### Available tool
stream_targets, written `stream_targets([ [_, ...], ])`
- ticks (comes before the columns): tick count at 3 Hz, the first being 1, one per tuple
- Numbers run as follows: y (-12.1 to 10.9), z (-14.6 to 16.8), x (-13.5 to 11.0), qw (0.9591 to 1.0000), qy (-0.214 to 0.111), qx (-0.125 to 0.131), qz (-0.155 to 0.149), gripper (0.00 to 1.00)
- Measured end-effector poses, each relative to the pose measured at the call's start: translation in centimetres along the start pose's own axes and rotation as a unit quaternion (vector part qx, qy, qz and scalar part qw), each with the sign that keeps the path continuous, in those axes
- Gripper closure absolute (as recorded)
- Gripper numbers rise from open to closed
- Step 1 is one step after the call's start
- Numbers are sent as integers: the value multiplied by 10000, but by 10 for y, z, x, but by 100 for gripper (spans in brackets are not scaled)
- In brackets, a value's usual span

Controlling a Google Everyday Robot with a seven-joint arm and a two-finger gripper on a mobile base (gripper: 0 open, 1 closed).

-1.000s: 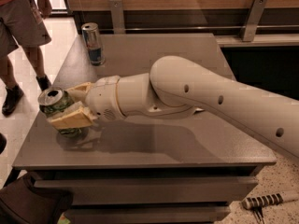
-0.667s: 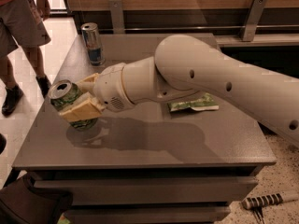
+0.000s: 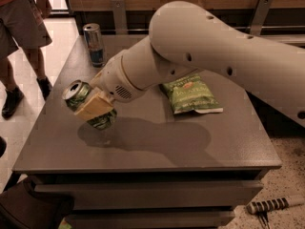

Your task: Knock green can over

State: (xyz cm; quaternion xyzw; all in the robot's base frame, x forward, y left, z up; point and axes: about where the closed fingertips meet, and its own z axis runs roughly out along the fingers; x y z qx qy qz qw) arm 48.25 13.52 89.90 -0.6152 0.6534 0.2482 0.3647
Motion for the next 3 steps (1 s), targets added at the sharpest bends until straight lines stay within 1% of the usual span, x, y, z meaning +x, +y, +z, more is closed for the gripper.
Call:
stream_targets([
  [1, -2, -4, 3, 9974, 710, 121, -56, 100],
  [2, 4, 4, -5, 9894, 1431, 158, -191, 100],
  [3, 1, 28, 6, 9736, 2241, 238, -373, 100],
])
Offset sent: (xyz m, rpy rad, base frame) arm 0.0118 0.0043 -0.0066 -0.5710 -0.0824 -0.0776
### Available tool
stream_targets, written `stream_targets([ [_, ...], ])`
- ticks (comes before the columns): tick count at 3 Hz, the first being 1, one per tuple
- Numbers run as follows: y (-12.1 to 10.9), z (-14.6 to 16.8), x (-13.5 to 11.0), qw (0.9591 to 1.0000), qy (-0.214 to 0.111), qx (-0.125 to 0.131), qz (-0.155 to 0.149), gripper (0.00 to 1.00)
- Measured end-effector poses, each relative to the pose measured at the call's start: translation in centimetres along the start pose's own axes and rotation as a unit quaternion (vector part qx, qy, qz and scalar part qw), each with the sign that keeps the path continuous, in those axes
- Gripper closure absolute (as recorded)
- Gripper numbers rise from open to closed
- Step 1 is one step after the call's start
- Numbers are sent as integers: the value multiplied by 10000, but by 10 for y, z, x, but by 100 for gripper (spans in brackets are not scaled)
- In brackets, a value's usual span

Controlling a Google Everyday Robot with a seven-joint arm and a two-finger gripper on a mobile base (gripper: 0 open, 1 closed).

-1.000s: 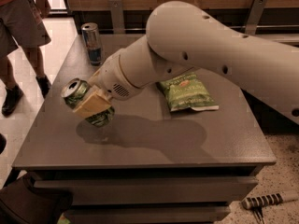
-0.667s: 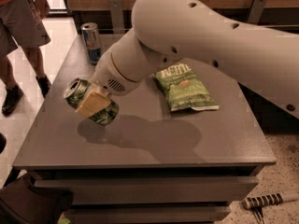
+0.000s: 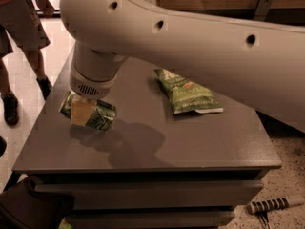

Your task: Knock green can over

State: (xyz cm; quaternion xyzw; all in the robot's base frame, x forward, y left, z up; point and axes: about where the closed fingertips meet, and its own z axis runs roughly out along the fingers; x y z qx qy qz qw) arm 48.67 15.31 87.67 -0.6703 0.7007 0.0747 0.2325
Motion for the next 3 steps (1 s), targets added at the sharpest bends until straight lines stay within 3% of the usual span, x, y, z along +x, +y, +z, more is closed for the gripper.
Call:
stream_targets([
  [2, 1, 51, 12, 9980, 628, -49, -52, 100],
  [3, 1, 56, 10, 9974, 714, -91, -92, 88],
])
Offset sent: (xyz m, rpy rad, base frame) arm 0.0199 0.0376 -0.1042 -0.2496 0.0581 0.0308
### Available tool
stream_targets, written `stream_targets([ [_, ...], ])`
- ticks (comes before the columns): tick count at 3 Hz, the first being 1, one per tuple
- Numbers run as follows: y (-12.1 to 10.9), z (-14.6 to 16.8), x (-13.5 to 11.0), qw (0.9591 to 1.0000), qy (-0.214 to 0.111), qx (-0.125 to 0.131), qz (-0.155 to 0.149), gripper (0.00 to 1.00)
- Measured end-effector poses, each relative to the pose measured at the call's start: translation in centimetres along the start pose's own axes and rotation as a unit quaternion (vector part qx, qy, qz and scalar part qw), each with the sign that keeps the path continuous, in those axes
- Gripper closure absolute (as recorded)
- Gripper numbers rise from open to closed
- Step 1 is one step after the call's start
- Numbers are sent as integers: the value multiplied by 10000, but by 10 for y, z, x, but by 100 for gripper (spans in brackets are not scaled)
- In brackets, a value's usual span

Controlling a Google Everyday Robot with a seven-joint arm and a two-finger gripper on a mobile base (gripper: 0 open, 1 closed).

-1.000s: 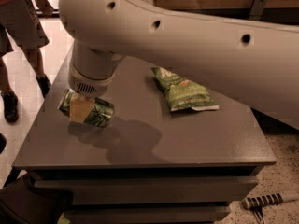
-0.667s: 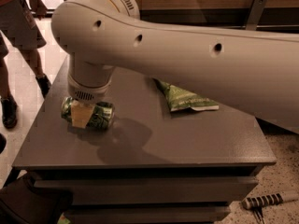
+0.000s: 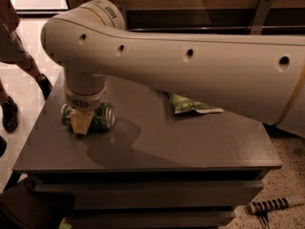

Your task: Knock green can over

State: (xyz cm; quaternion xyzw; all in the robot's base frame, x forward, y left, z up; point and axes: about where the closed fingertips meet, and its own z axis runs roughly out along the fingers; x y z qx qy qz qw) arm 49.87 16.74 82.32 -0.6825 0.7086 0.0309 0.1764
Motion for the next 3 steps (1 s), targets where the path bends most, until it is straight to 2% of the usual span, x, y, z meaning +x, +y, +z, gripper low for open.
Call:
stream_targets([
  [1, 0, 0, 0, 10000, 0, 0, 0, 66],
  [2, 1, 0, 0, 10000, 6, 1, -9, 33],
  [3, 1, 0, 0, 10000, 9, 1, -14, 12],
])
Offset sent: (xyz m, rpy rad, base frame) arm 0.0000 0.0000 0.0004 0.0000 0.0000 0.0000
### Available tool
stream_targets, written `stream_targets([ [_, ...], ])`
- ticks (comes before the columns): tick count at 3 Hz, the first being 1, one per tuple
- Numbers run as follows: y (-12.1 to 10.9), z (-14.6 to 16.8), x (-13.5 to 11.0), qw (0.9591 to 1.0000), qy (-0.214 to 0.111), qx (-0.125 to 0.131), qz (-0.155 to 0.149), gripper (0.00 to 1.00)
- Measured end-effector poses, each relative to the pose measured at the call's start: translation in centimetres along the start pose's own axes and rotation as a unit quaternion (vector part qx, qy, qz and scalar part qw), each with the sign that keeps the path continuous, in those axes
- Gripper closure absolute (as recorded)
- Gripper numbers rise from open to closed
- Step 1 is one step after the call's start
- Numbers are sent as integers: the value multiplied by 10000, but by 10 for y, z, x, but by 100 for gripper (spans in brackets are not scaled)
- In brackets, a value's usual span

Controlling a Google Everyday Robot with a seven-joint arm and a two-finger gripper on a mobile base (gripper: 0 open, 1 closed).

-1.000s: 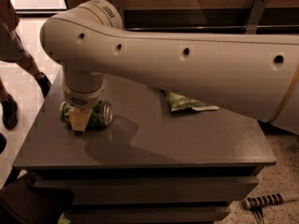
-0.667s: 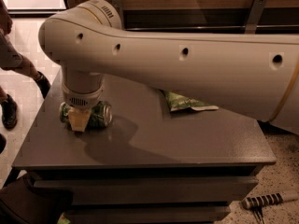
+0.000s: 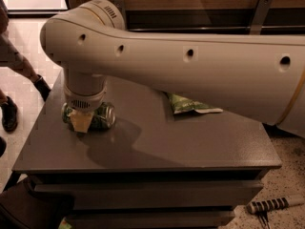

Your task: Knock green can over

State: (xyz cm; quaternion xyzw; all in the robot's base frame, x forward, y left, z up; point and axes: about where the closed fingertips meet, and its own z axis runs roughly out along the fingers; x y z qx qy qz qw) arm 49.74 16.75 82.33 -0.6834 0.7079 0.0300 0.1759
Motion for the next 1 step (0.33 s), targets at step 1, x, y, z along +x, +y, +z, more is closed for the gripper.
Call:
stream_targets([
  [1, 1, 0, 0, 10000, 3, 0, -6, 0],
])
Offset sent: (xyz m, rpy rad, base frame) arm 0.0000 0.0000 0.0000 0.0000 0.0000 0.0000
